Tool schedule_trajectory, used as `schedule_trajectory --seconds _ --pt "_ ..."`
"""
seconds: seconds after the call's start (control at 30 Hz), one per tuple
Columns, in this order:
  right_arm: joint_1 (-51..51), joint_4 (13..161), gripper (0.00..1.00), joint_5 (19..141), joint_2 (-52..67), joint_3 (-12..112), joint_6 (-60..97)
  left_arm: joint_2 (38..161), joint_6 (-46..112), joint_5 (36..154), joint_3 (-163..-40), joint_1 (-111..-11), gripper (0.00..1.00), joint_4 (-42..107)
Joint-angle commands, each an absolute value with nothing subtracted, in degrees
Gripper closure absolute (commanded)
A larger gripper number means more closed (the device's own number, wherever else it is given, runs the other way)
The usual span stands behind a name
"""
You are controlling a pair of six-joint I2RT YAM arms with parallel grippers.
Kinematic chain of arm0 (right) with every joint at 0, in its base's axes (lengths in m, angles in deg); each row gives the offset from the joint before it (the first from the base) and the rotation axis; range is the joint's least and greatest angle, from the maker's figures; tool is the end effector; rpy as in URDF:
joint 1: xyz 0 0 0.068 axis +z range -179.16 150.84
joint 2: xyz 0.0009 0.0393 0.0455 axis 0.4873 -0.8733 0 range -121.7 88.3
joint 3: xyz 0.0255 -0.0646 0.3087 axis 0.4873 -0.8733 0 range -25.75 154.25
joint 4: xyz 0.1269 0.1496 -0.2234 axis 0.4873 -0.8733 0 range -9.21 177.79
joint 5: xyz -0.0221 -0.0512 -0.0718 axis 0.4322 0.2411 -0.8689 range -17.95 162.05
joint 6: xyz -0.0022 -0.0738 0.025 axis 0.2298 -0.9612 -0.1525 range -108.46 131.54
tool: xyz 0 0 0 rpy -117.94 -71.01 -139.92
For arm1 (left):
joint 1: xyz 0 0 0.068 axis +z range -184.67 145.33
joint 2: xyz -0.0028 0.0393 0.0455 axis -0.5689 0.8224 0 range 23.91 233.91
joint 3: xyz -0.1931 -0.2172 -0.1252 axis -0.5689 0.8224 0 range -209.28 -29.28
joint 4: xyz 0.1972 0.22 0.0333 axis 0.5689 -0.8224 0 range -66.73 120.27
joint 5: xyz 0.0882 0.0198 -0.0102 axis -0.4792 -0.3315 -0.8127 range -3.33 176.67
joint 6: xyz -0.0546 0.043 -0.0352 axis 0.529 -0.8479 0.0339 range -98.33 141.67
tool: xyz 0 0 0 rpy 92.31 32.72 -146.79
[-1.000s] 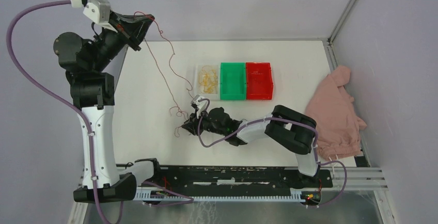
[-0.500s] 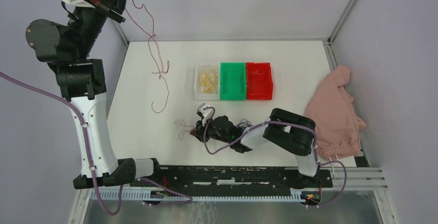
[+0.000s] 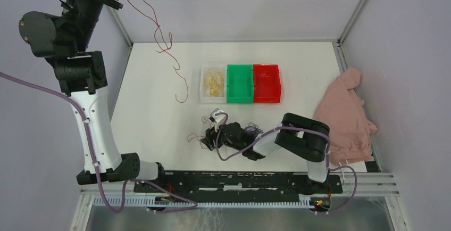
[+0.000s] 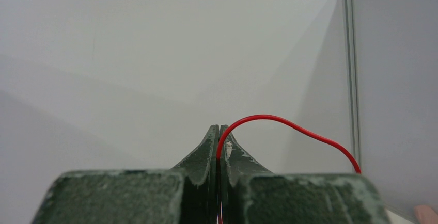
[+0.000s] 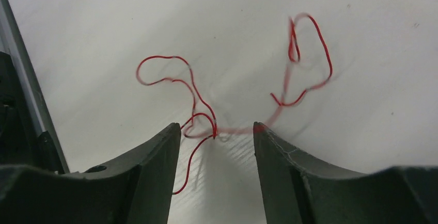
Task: Untangle the cables
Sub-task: Untie the cable, then place the cable in the bin.
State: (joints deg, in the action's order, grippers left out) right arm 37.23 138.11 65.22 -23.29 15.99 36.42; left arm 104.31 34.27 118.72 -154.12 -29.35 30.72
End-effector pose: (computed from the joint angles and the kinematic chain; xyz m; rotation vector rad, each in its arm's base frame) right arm 0.1753 0.3811 0.1089 -0.6384 1.9260 0.9392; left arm 0.2232 -0.0147 0.7511 0.4054 0.8420 -0.3379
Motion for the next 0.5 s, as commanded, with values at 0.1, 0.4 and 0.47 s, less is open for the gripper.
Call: schedule_trajectory --seconds 0.1,0.4,0.47 --pt "37.5 125.8 0.30 68.8 -6.6 21.9 31.8 100.5 33.5 122.0 -145.6 -29.7 0.97 32.3" --pt "37.3 102.2 0.29 70.4 7.0 34.6 22.5 96.7 33.9 128.3 -137.6 -30.0 0.97 32.1" --pt "37.0 99.2 0.28 68.0 8.6 38.2 20.0 96.0 34.5 129.8 -136.4 -30.1 0.97 31.7"
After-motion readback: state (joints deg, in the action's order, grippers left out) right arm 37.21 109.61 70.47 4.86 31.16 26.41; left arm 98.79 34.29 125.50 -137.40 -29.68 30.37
